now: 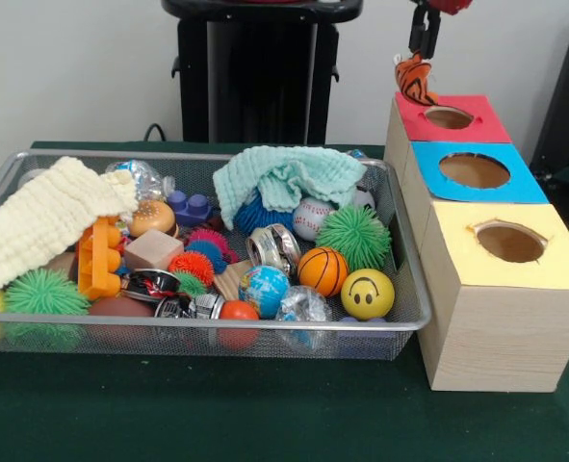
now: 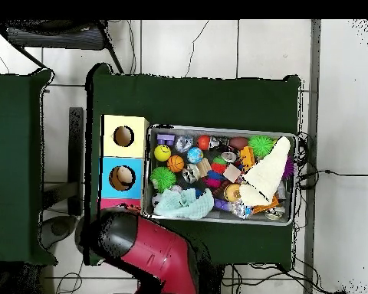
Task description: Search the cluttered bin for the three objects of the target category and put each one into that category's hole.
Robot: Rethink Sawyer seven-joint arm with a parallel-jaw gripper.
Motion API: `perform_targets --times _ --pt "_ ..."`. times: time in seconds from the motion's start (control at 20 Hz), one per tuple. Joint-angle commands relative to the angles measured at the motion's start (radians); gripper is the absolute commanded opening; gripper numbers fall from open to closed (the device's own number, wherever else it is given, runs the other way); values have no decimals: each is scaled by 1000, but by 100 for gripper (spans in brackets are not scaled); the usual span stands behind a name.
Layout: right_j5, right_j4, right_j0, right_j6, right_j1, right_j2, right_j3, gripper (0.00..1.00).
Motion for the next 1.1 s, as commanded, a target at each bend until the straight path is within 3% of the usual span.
perform_targets --times 0.05,0.3,0.6,1.1 --pt "-85 84 34 307 7 82 118 0" --pt "-168 150 30 276 41 136 155 0" --pt "-312 252 -22 204 80 243 223 0" --pt "-335 243 -51 202 89 270 227 0"
